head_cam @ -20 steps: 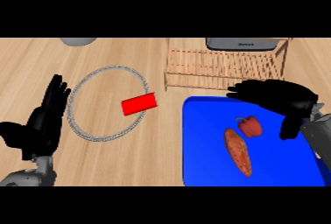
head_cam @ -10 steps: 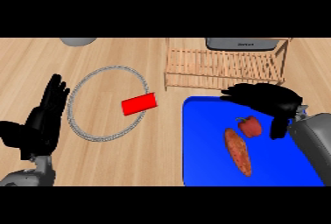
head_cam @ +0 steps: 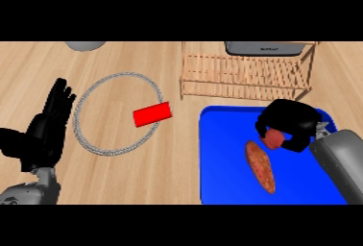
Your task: Pick the bell pepper from the tray and place it in the tiered shelf
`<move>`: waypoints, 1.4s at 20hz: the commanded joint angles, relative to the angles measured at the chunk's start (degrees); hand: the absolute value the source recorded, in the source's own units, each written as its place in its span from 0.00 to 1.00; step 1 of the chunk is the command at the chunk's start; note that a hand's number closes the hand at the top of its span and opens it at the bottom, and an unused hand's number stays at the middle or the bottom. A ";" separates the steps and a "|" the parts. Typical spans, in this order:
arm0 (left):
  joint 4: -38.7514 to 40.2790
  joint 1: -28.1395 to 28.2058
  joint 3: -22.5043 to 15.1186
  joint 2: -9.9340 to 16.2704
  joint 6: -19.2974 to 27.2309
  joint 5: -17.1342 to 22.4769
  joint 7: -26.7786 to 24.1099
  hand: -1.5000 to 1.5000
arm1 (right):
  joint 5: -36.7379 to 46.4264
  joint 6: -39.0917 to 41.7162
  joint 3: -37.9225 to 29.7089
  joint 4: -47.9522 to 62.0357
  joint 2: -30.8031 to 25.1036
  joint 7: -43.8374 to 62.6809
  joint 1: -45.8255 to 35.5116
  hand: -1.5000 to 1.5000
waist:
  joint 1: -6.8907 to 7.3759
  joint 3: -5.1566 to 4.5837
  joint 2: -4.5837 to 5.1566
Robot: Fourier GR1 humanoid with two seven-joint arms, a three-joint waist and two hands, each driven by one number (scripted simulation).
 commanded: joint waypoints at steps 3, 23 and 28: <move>-1.73 2.20 0.63 -0.44 -0.17 0.76 0.72 0.50 | 1.85 0.75 -3.69 -2.06 9.40 17.87 4.24 1.00 | -0.73 0.10 -0.38; 0.87 1.82 -0.15 -1.60 0.07 -0.72 -1.75 0.50 | -13.90 -23.60 12.58 -35.44 30.02 90.72 11.74 1.00 | -0.33 0.11 -0.50; -1.02 4.16 -0.71 -1.54 -0.82 -0.36 -1.06 0.50 | -5.70 -24.26 13.37 -43.06 30.05 108.53 0.91 1.00 | 0.11 0.01 -0.61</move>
